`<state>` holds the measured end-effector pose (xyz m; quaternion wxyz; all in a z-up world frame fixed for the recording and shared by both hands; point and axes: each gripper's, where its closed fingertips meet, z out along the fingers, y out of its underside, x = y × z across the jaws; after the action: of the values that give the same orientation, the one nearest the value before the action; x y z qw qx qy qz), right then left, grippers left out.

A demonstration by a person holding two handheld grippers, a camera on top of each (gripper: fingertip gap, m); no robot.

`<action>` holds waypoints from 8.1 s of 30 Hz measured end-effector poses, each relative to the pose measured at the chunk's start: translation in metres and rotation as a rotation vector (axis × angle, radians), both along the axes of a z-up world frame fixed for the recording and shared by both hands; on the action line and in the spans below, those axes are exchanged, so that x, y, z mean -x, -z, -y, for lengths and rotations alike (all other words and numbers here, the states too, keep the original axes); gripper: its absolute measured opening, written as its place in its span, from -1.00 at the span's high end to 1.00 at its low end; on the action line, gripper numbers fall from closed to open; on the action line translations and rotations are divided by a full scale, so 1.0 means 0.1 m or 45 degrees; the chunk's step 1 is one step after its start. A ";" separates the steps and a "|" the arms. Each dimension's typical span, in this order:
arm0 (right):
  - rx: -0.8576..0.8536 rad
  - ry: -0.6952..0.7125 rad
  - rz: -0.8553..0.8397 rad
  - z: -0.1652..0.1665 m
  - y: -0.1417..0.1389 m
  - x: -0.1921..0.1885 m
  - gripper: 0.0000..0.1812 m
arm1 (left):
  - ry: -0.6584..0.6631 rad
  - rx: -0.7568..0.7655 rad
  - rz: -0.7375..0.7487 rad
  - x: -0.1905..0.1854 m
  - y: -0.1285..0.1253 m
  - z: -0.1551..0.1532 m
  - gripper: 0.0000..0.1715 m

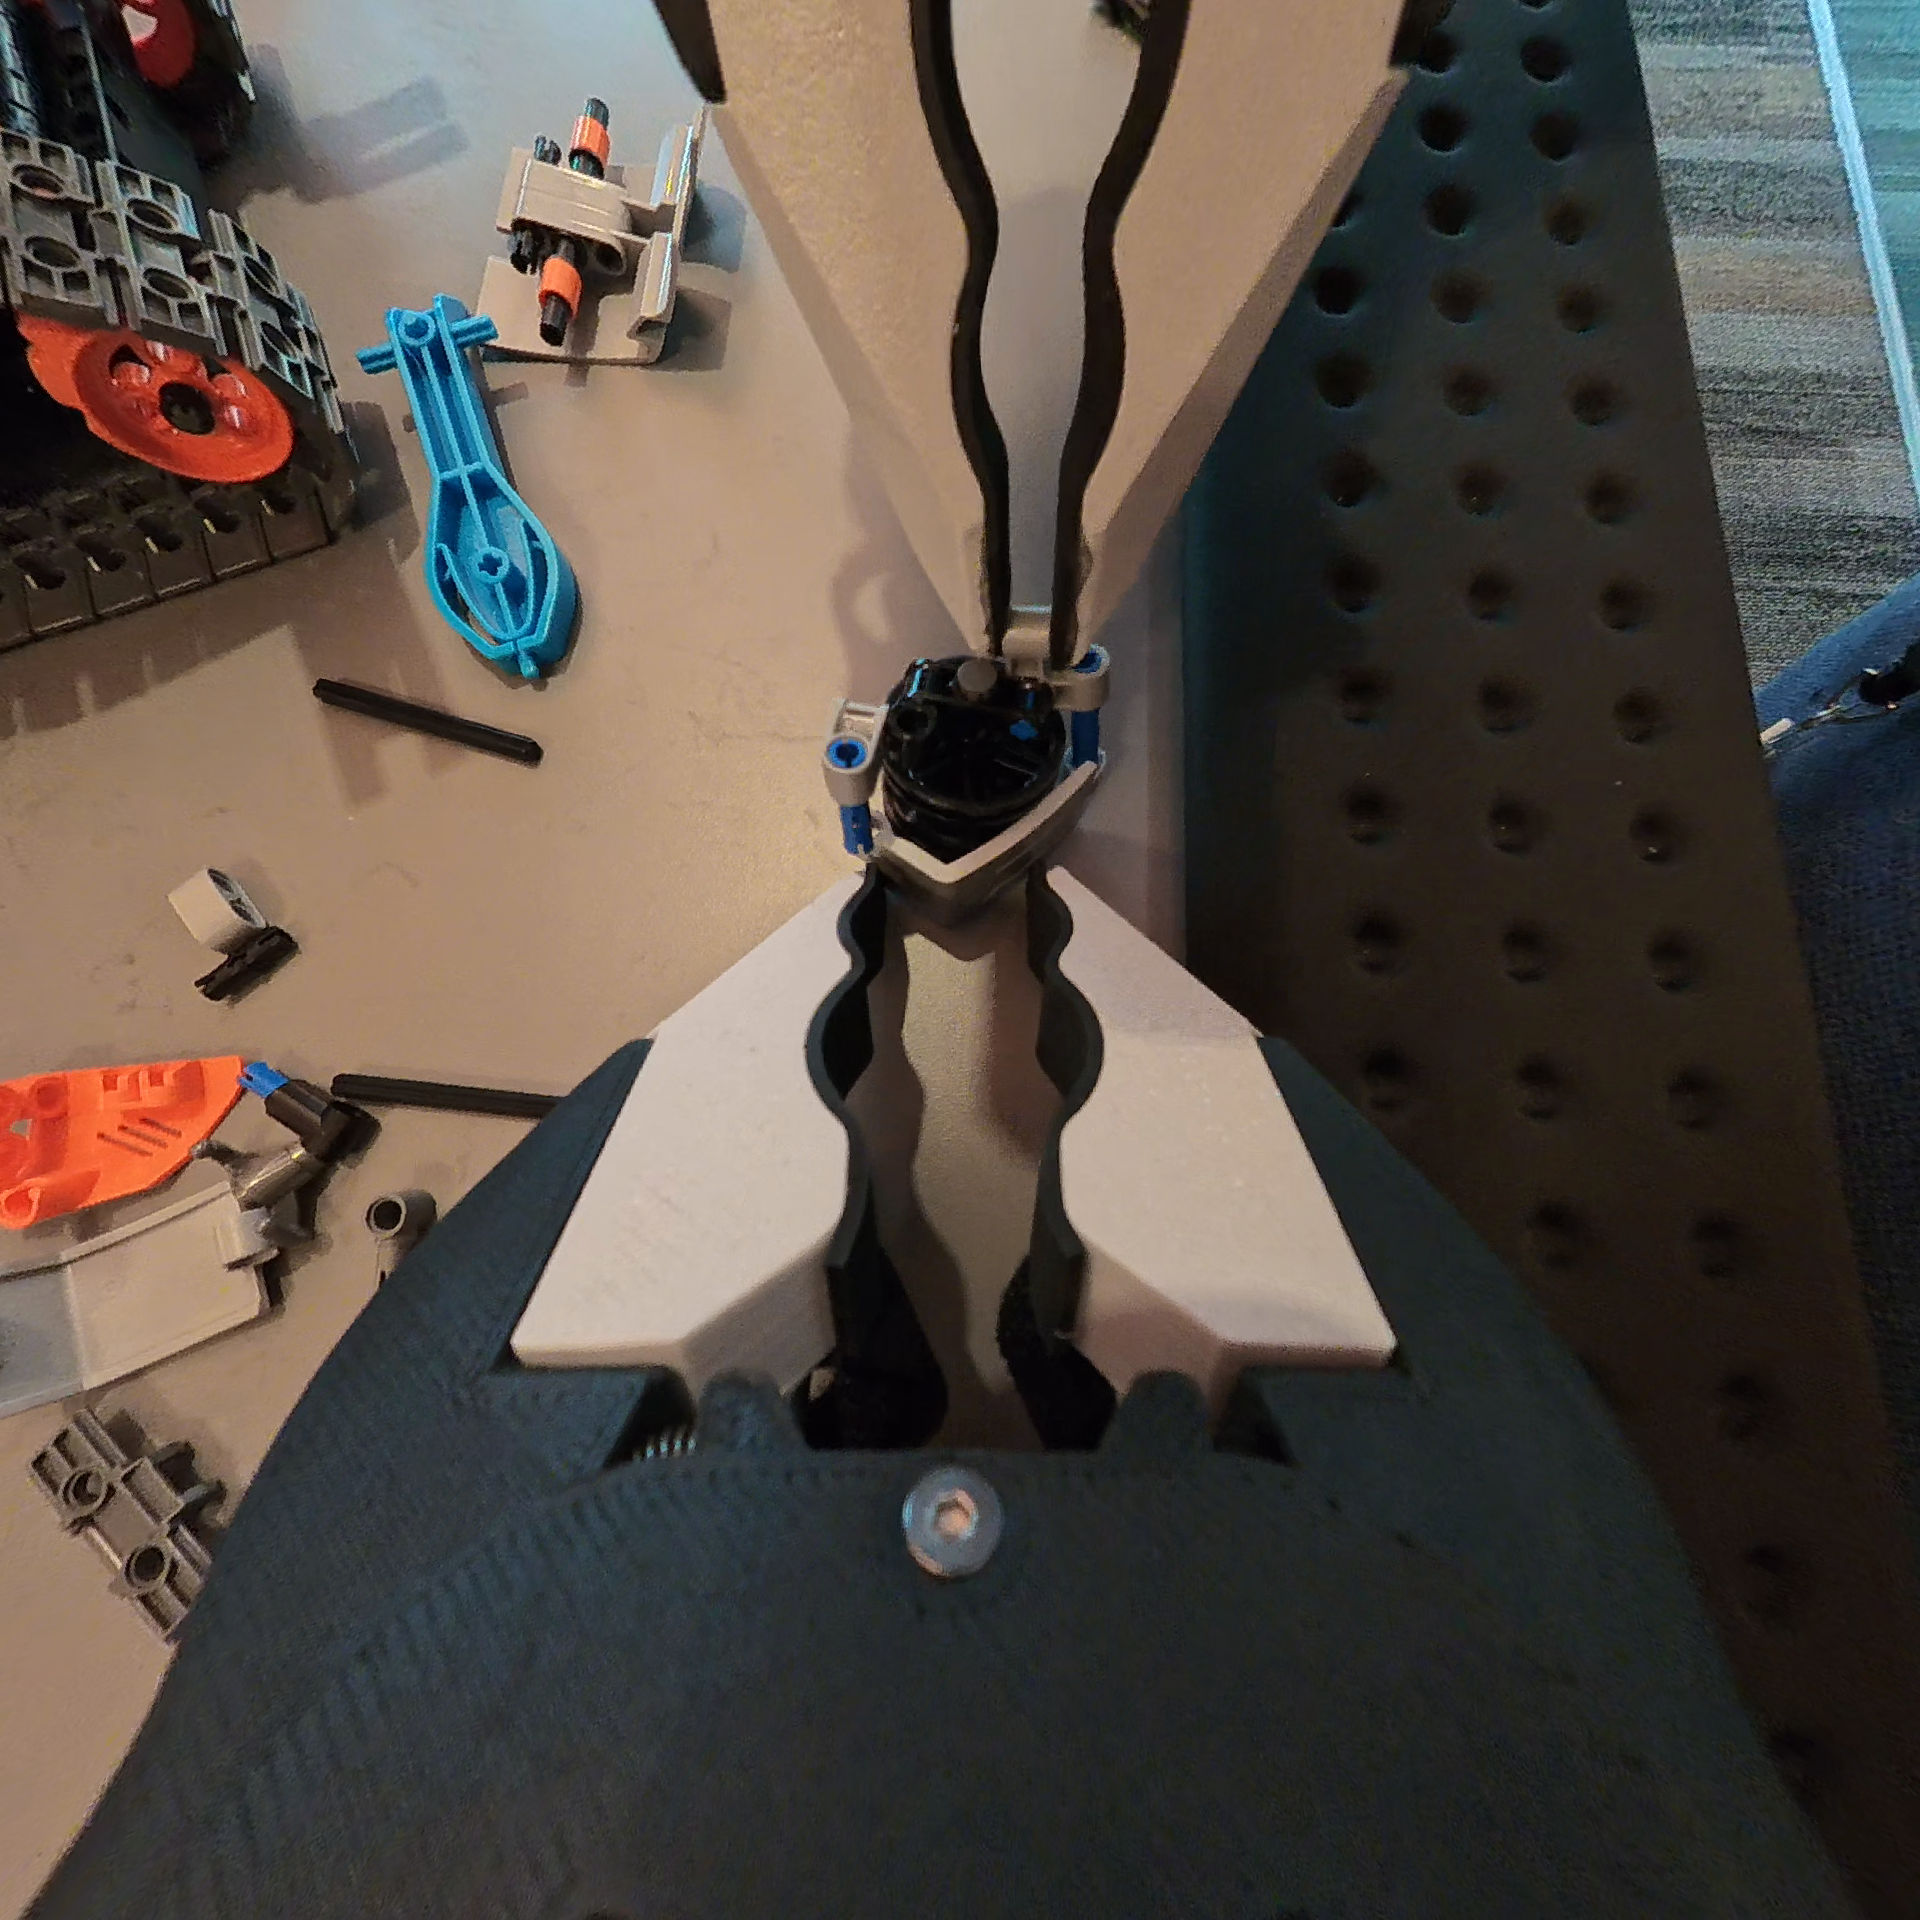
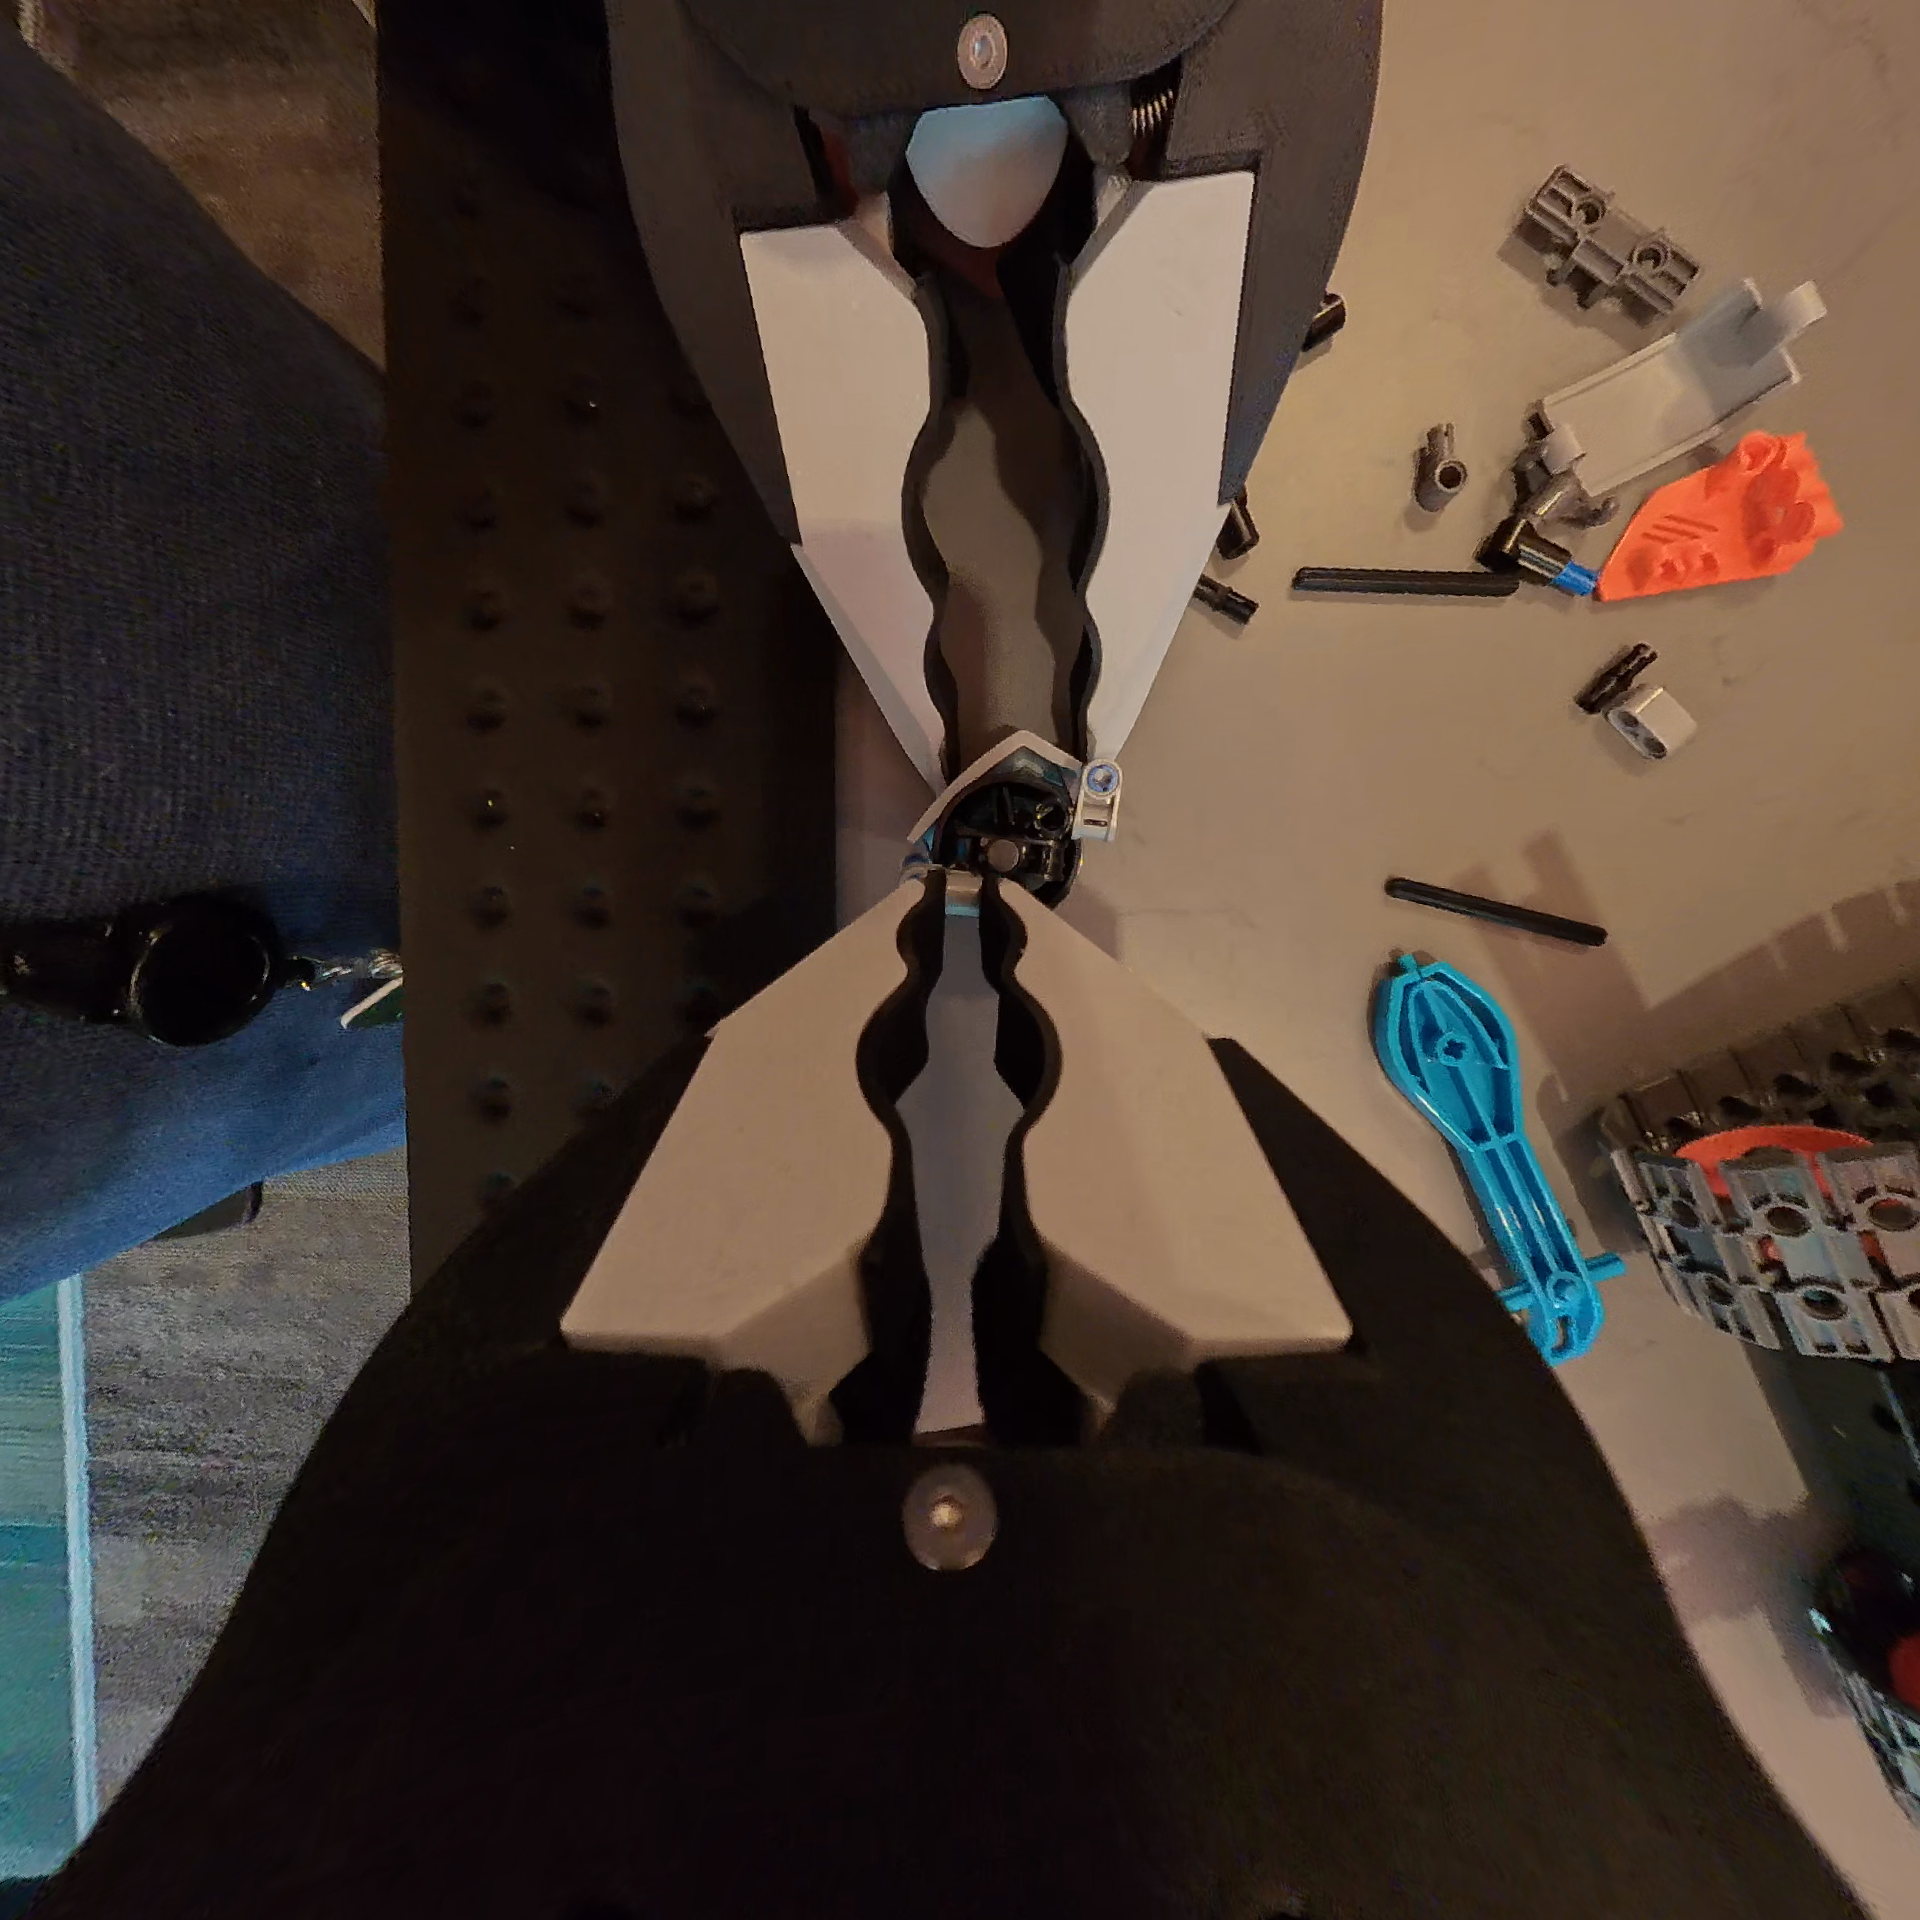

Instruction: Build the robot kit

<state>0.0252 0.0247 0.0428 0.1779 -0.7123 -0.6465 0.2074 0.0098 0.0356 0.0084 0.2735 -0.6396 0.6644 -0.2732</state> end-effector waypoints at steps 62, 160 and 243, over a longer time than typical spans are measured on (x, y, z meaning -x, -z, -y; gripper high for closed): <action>-0.104 0.080 0.006 0.02 -0.07 0.03 0.85 | -0.011 0.066 0.008 -0.06 -0.01 0.05 0.79; -0.268 -0.236 -0.303 0.11 -0.02 -0.24 0.93 | 0.241 0.173 -0.004 -0.41 -0.02 0.35 0.87; -0.133 -0.255 -0.068 0.20 -0.06 -0.43 1.00 | 0.353 0.037 -0.147 -0.58 -0.04 0.40 0.94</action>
<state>0.0685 0.0048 0.0491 0.2104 -0.6280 -0.7195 0.2092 0.0677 -0.0042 0.0123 0.1851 -0.5603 0.7570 -0.2807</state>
